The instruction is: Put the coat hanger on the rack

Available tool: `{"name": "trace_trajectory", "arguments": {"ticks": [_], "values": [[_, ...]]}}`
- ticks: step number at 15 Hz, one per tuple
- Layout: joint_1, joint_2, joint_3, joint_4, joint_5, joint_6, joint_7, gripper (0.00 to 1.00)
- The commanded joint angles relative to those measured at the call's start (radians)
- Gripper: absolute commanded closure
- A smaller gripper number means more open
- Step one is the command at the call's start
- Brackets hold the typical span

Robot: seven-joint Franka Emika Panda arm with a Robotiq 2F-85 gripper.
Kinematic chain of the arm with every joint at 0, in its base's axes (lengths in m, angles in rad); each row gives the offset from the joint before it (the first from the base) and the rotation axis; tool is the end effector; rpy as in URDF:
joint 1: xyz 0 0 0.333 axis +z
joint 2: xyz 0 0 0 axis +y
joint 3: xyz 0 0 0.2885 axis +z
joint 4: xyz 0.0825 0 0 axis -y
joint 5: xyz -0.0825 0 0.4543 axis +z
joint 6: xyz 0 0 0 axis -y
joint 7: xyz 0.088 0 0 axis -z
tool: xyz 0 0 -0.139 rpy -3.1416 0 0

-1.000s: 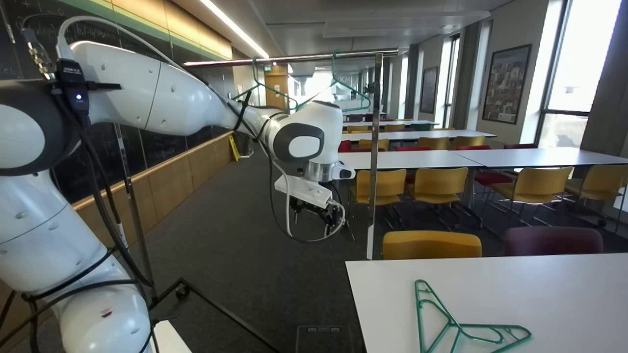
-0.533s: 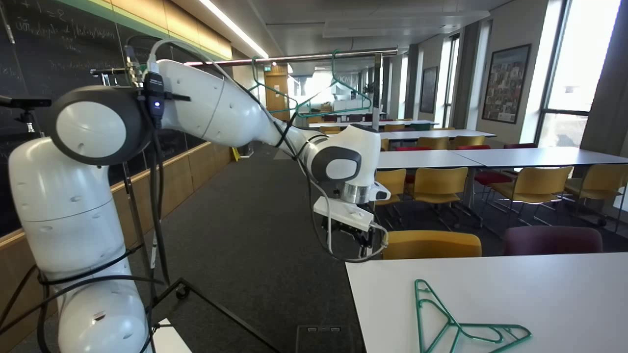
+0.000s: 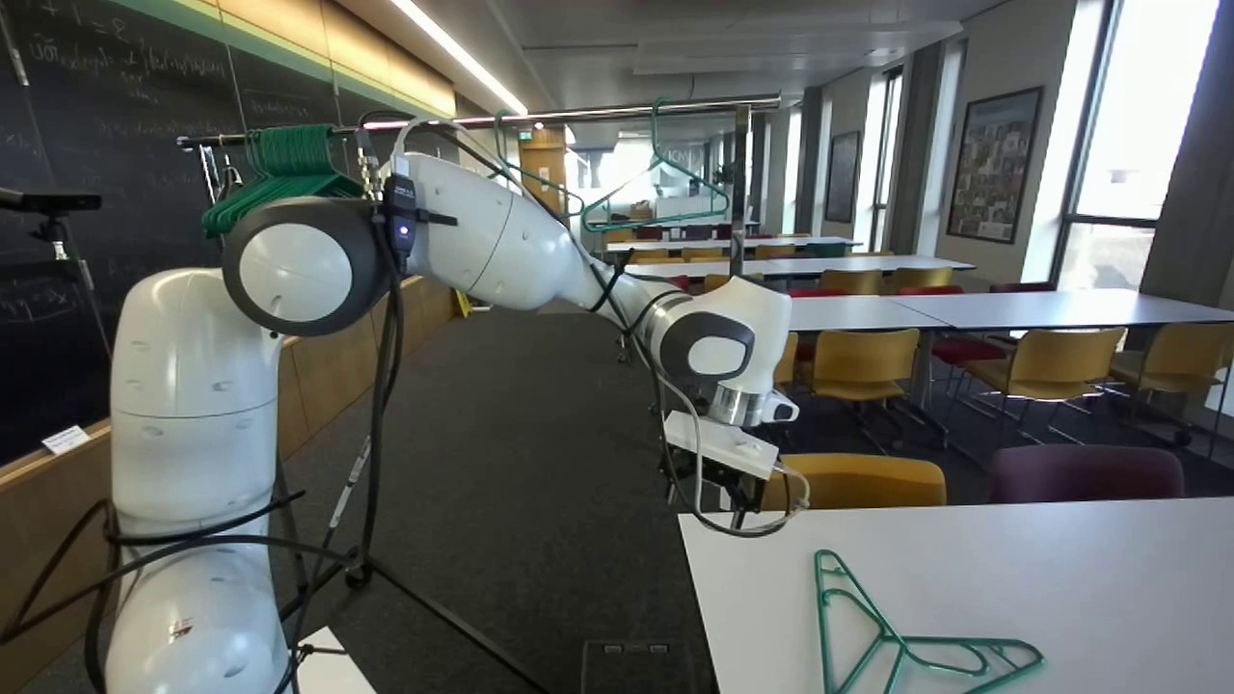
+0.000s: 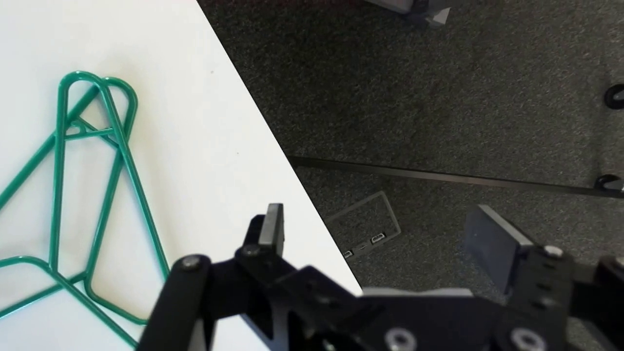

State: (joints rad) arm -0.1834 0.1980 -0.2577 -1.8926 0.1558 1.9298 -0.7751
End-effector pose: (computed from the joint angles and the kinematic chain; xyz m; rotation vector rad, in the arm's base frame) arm 0.5843 -0.2573 0.2987 -2.9510 -0.3992 0.1093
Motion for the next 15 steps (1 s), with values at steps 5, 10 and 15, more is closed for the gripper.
{"name": "trace_trajectory", "arguments": {"ticks": [5, 10, 15], "values": [[-0.038, 0.055, 0.039, 0.024, -0.035, 0.093, 0.023, 0.00], [-0.090, 0.210, 0.044, 0.110, -0.030, 0.180, 0.033, 0.00], [-0.144, 0.379, 0.047, 0.224, -0.079, 0.244, 0.075, 0.00]]}}
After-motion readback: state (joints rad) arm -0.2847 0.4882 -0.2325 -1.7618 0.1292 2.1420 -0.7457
